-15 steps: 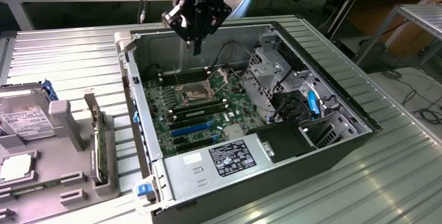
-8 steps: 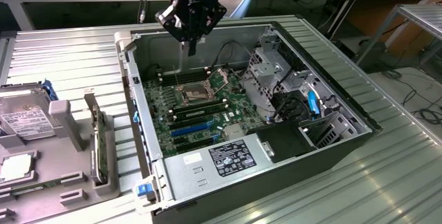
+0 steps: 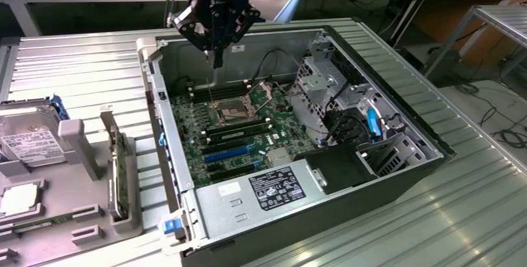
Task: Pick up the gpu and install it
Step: 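Reach for the gpu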
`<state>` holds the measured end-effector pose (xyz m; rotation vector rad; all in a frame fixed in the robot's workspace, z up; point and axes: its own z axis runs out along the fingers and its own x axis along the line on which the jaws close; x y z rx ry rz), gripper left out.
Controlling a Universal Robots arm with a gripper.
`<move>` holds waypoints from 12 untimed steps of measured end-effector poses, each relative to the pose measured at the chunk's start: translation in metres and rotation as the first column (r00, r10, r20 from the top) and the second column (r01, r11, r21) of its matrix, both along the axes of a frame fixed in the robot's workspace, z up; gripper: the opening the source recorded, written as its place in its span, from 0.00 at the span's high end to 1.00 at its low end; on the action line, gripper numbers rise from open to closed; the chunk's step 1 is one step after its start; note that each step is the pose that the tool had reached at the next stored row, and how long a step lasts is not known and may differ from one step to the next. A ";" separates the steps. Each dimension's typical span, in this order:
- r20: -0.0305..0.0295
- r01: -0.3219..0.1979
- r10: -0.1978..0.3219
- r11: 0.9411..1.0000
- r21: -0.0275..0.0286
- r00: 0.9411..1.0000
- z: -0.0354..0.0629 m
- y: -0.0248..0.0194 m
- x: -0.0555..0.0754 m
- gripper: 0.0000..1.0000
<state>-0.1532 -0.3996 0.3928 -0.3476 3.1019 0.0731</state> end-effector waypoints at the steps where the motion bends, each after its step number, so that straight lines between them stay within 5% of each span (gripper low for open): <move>1: 0.000 0.001 -0.001 1.000 0.000 1.000 0.0000 0.0000 -0.001 0.89; 12: 0.000 0.024 -0.024 1.000 0.000 1.000 0.0000 0.0000 -0.016 0.89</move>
